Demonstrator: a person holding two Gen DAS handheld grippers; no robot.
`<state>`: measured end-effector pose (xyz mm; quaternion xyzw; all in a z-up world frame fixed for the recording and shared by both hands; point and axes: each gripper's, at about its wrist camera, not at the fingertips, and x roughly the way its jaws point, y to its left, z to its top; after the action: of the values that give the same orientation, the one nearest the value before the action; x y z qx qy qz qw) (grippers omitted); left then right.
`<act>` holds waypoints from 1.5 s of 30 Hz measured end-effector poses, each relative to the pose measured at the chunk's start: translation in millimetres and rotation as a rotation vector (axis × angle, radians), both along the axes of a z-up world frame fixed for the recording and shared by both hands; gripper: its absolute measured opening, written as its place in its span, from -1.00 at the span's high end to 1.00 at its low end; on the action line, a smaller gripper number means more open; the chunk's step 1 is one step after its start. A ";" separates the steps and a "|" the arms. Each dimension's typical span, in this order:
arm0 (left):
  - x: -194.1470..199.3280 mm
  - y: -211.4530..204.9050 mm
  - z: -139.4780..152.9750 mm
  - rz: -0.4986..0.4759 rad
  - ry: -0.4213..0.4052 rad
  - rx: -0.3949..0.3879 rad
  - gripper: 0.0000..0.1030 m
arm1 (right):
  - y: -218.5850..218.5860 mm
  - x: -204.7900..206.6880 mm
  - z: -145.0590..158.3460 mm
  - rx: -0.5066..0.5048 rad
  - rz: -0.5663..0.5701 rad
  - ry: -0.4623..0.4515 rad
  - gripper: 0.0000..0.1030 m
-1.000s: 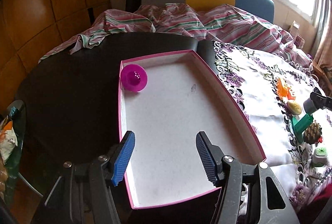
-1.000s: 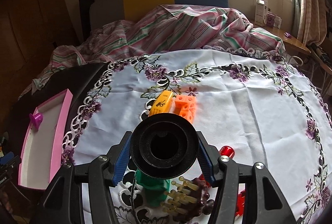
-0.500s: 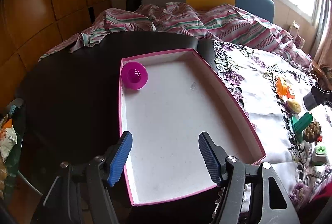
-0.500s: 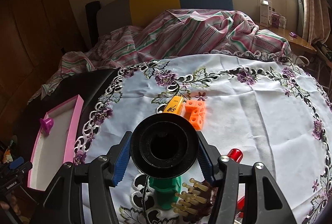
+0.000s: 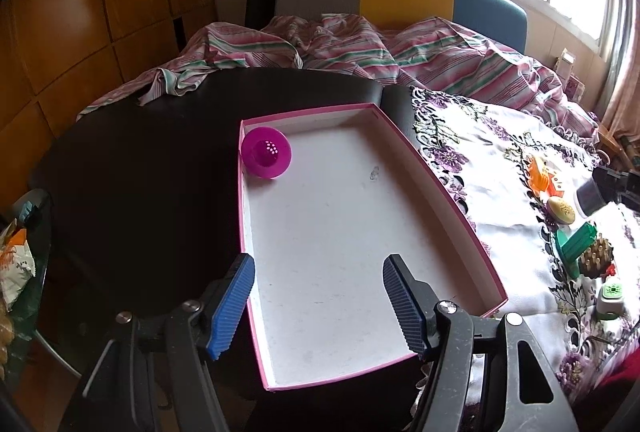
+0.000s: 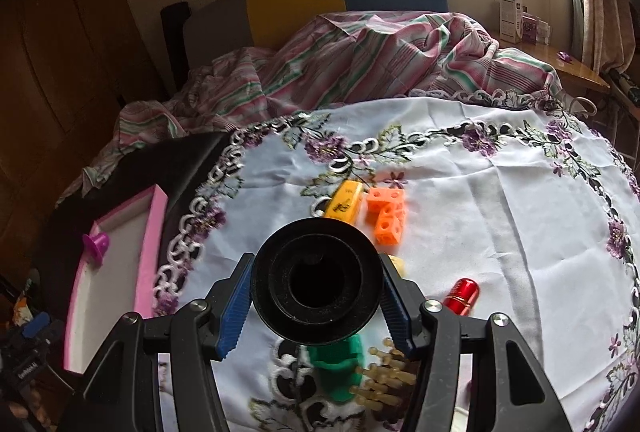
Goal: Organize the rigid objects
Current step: 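Carry the black canister toward the tray with the right tool, then lower the black canister into the tray beside the magenta toy and open the right tool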
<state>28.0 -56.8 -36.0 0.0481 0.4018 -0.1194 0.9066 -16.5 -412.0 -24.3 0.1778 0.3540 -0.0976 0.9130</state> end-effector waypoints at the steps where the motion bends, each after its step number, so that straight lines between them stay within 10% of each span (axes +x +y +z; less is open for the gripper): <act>1: -0.3 1.1 0.0 -0.001 0.001 -0.002 -0.31 | 6.9 1.6 3.6 -0.003 0.013 -0.008 -0.15; 45: 13.7 77.7 -19.3 0.188 0.050 -0.050 -0.31 | 255.8 148.4 -42.3 0.217 0.524 0.169 -0.15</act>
<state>41.7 20.8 -55.3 -0.0156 0.4240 -0.0449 0.9044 131.9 -156.2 -66.7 0.1682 0.4709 0.1654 0.8500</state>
